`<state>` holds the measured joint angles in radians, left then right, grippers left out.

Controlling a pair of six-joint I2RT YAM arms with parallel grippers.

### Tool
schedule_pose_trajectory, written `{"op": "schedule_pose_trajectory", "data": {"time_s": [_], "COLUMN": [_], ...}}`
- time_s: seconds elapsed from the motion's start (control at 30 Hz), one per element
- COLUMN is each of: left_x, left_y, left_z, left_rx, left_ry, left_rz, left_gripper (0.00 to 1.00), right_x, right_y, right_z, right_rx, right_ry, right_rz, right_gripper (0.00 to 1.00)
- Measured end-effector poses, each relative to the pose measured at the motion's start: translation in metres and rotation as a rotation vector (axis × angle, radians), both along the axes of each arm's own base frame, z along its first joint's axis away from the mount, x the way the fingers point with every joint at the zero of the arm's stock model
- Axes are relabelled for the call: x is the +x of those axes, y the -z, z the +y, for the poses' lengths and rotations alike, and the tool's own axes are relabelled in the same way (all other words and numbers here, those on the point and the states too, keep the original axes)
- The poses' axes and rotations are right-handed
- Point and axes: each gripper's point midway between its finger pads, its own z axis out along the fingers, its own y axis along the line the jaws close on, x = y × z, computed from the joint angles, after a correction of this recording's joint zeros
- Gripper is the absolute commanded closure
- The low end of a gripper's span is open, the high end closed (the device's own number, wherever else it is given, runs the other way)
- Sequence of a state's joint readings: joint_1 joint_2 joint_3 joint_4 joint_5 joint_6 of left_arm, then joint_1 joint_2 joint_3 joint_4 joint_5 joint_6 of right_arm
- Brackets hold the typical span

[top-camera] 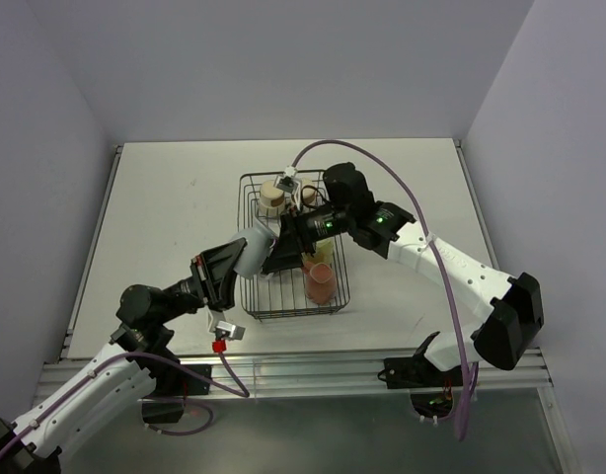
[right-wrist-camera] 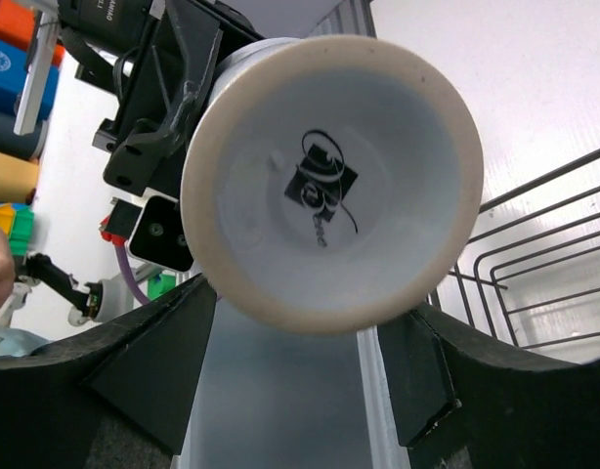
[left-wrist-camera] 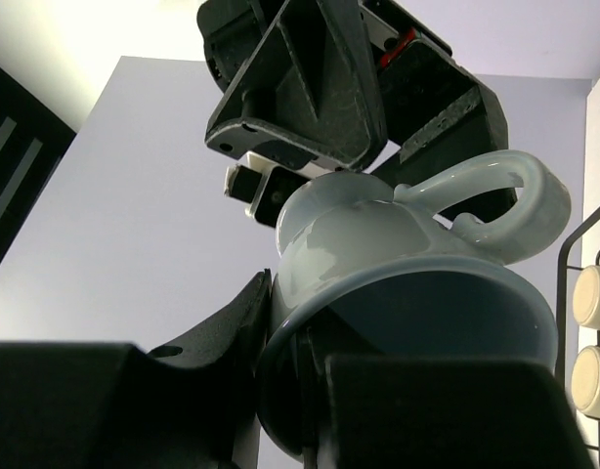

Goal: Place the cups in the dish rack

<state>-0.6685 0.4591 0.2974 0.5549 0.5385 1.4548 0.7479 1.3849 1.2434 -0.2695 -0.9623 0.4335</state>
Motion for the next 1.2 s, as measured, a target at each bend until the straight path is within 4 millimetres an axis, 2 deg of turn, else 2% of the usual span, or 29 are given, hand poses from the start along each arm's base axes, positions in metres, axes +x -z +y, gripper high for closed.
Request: {"op": "schedule_pose_trajectory", "data": {"time_s": [0.1, 0.37, 0.7, 0.83, 0.93, 1.13, 1.17, 1.2], "left_x": [-0.001, -0.004, -0.003, -0.002, -0.004, -0.005, -0.005, -0.005], "left_y": [0.002, -0.003, -0.009, -0.011, -0.014, -0.014, -0.014, -0.015], "left_z": [-0.003, -0.005, -0.006, -0.005, -0.005, -0.005, -0.005, -0.005], "left_rx": [0.004, -0.009, -0.034, -0.038, -0.047, -0.049, -0.049, -0.049], "left_ry": [0.009, 0.020, 0.005, -0.004, -0.002, -0.003, -0.004, -0.005], "left_rz": [0.006, -0.010, -0.021, -0.030, -0.041, -0.045, -0.045, -0.047], "left_gripper": [1.00, 1.00, 1.00, 1.00, 0.99, 0.87, 0.77, 0.71], "right_x": [-0.001, 0.000, -0.001, -0.003, -0.004, -0.004, -0.004, -0.004], "right_y": [0.003, 0.005, 0.006, 0.004, 0.001, 0.000, 0.000, 0.000], "right_z": [0.002, 0.003, 0.003, 0.003, 0.003, 0.003, 0.003, 0.003], "right_rx": [-0.003, -0.008, -0.008, -0.003, 0.012, 0.017, 0.018, 0.018], "right_ry": [-0.011, -0.008, -0.013, -0.022, -0.036, -0.042, -0.043, -0.042], "right_rz": [-0.008, -0.021, -0.018, -0.013, -0.021, -0.021, -0.021, -0.021], "right_gripper": [0.30, 0.52, 0.67, 0.88, 1.00, 1.00, 1.00, 1.00]}}
